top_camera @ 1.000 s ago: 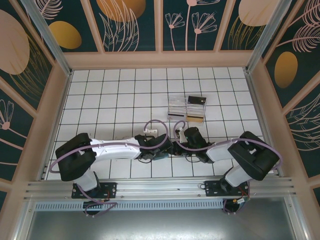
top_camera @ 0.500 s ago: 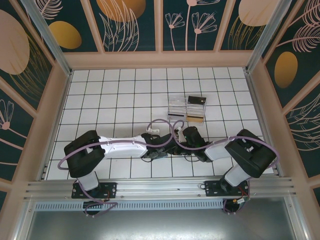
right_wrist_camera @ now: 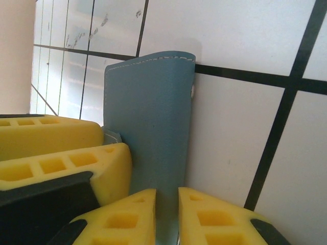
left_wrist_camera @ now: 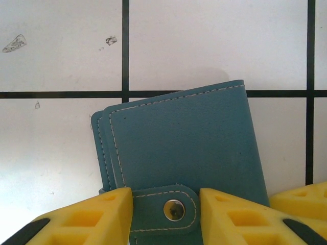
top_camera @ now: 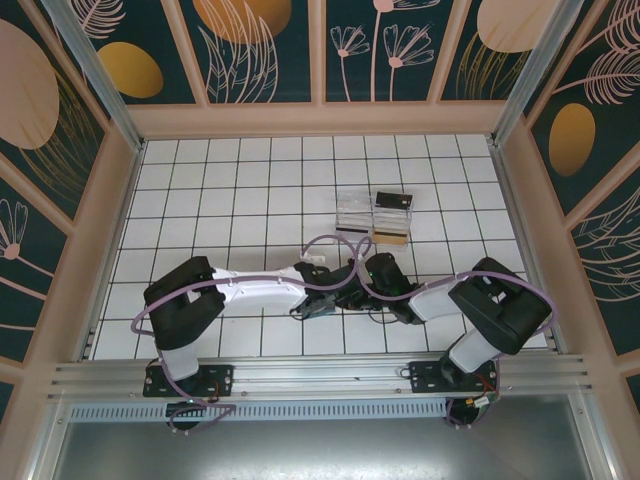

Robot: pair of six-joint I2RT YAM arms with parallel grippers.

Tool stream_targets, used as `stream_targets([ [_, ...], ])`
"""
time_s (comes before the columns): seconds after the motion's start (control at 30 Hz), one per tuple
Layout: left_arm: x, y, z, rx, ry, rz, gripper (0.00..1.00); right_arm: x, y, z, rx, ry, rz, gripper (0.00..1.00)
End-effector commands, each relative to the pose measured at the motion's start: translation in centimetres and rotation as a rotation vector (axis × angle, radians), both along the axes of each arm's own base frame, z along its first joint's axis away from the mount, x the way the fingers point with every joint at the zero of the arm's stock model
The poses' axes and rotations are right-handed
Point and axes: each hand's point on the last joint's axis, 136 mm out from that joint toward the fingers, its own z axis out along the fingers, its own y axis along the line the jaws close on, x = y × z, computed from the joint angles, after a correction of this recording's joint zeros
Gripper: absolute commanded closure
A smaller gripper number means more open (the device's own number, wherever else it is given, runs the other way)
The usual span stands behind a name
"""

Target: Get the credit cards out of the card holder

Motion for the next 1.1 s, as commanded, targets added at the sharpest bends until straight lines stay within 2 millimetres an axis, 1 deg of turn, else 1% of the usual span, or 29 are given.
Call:
stream_targets([
  [0.0, -0.4, 0.9, -0.9, 0.095, 0.008, -0.028, 0.64, -0.4, 0.2, -0.7, -0.023, 0.010, 0.019, 0.81],
  [0.07, -0.6, 1.1, -1.2, 0.102, 0.014, -0.031, 0.78, -0.4, 0.2, -0.9, -0.027, 0.014, 0.018, 0.81],
  [0.13, -0.7, 1.4, -1.2, 0.105, 0.015, -0.027, 0.88, -0.4, 0.1, -1.0, -0.030, 0.018, 0.013, 0.81],
  [0.17, -0.7, 1.5, -1.2, 0.102, 0.014, -0.025, 0.92, -0.4, 0.1, -1.0, -0.033, 0.019, 0.012, 0.81],
  [0.23, -0.7, 1.5, -0.8, 0.094, 0.008, -0.022, 0.93, -0.4, 0.0, -1.1, -0.035, 0.021, 0.009, 0.81],
  [0.3, -0.5, 1.5, -0.3, 0.090, -0.005, -0.021, 0.99, -0.3, 0.0, -1.3, -0.044, 0.026, 0.002, 0.81],
  [0.37, -0.4, 1.7, 0.3, 0.083, -0.020, -0.015, 1.00, -0.1, -0.3, -1.8, -0.072, 0.041, -0.016, 0.81],
  [0.5, -0.2, 2.2, 1.8, 0.045, -0.060, 0.005, 1.00, 0.1, -1.0, -3.0, -0.106, 0.080, -0.054, 0.87],
  [0.6, -0.3, 3.2, 3.1, 0.005, -0.092, 0.036, 1.00, 0.2, -1.9, -3.7, -0.119, 0.111, -0.087, 0.88],
  [0.67, -0.4, 4.2, 3.5, -0.016, -0.105, 0.062, 1.00, 0.2, -2.2, -3.9, -0.124, 0.120, -0.098, 0.88],
  [0.77, -0.9, 5.9, 3.2, -0.046, -0.105, 0.092, 1.00, 0.2, -2.2, -4.0, -0.125, 0.122, -0.099, 0.88],
  [0.87, -1.3, 6.8, 2.7, -0.099, -0.102, 0.114, 1.00, 0.2, -2.0, -3.7, -0.115, 0.116, -0.092, 0.88],
  [0.93, -1.4, 7.1, 2.5, -0.135, -0.102, 0.125, 1.00, 0.3, -1.8, -3.2, -0.104, 0.101, -0.084, 0.85],
  [0.97, -1.4, 7.1, 2.6, -0.154, -0.111, 0.130, 1.00, 0.5, -1.6, -2.7, -0.095, 0.083, -0.080, 0.83],
  [1.03, -1.0, 6.5, 3.6, -0.200, -0.137, 0.110, 1.00, 0.9, -1.2, -1.3, -0.085, 0.037, -0.073, 0.74],
  [1.07, -0.7, 5.9, 4.5, -0.233, -0.157, 0.100, 1.00, 1.3, -1.0, -0.4, -0.084, 0.006, -0.073, 0.68],
])
